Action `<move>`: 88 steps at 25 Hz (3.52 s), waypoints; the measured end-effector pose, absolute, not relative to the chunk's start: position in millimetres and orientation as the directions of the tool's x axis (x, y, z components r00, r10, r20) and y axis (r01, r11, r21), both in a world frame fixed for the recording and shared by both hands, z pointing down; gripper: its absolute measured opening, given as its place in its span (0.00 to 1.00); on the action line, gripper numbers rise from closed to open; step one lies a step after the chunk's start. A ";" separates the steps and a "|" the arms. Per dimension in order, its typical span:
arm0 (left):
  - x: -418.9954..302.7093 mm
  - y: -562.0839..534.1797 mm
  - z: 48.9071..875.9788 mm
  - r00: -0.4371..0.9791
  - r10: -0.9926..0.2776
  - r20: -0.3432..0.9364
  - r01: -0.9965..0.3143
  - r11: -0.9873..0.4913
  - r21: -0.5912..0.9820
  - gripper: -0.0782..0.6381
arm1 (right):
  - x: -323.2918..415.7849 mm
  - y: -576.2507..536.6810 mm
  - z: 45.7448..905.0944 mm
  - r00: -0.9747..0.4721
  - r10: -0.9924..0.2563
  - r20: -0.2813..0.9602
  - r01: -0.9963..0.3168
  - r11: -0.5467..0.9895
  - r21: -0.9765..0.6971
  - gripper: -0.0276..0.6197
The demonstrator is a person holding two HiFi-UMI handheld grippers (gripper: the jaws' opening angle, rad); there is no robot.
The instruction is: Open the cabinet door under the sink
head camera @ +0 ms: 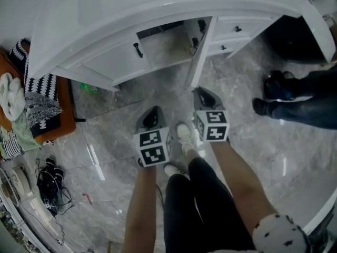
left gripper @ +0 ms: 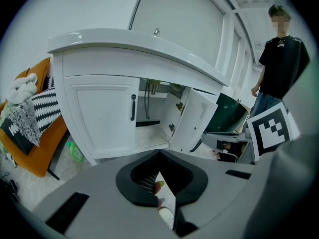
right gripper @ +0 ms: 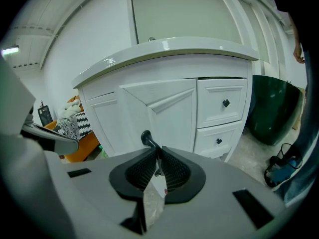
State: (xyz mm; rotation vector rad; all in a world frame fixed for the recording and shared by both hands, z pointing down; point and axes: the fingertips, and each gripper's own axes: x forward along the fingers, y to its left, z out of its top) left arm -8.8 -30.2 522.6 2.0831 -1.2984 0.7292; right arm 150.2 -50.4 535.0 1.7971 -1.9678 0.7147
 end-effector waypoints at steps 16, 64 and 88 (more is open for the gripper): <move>0.9 -27.1 526.4 0.396 -0.585 0.708 -0.905 -0.379 0.194 0.10 | 178.6 -35.2 538.0 -0.077 -0.796 0.600 -0.995 0.022 -0.099 0.10; 51.5 -31.6 550.4 0.475 -0.510 0.717 -0.849 -0.479 0.221 0.11 | 319.2 -13.3 542.9 -0.116 -0.802 0.586 -0.992 0.059 -0.116 0.08; 61.2 -31.7 548.5 0.491 -0.494 0.717 -0.834 -0.503 0.225 0.10 | 322.6 2.9 537.5 -0.094 -0.800 0.592 -0.991 0.017 -0.134 0.09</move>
